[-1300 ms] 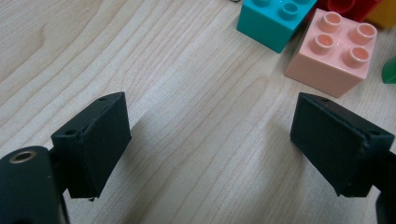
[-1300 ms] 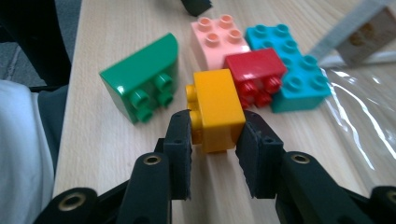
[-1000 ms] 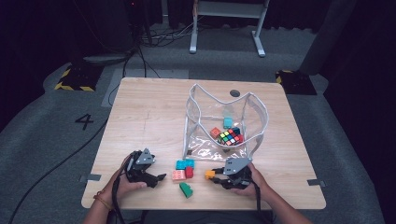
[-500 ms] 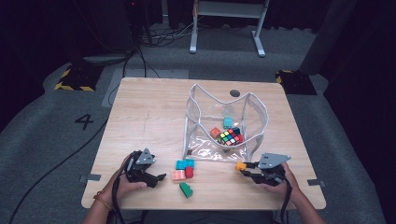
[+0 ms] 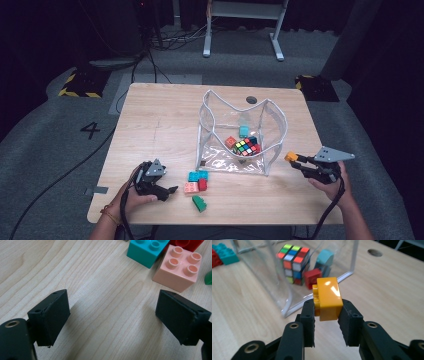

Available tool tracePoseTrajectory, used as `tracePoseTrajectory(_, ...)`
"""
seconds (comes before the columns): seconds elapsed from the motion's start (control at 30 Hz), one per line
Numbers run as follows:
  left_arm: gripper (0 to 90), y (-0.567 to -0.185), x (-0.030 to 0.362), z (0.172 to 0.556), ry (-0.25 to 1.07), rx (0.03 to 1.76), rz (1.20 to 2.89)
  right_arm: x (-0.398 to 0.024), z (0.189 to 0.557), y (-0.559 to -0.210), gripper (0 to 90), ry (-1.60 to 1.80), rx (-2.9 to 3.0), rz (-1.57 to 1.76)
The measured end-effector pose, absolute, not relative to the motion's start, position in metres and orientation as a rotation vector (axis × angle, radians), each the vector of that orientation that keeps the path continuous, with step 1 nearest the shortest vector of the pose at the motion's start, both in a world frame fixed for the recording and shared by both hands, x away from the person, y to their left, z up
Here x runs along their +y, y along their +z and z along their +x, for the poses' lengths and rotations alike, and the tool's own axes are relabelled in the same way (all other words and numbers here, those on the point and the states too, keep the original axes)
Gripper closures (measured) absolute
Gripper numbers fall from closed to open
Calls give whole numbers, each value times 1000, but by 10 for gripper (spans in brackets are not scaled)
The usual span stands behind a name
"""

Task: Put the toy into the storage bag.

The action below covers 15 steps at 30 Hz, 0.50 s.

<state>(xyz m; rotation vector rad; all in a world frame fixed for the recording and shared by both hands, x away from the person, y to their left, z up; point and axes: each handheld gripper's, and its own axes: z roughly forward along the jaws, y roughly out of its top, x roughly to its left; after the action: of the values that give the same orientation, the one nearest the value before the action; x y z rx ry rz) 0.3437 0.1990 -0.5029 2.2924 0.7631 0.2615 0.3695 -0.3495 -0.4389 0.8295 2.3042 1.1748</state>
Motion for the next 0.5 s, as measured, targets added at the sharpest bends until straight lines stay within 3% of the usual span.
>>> tracePoseTrajectory(0.5,122,-503,198,345,261,765,2291,-345,417,-365,680,1113,2161,760)
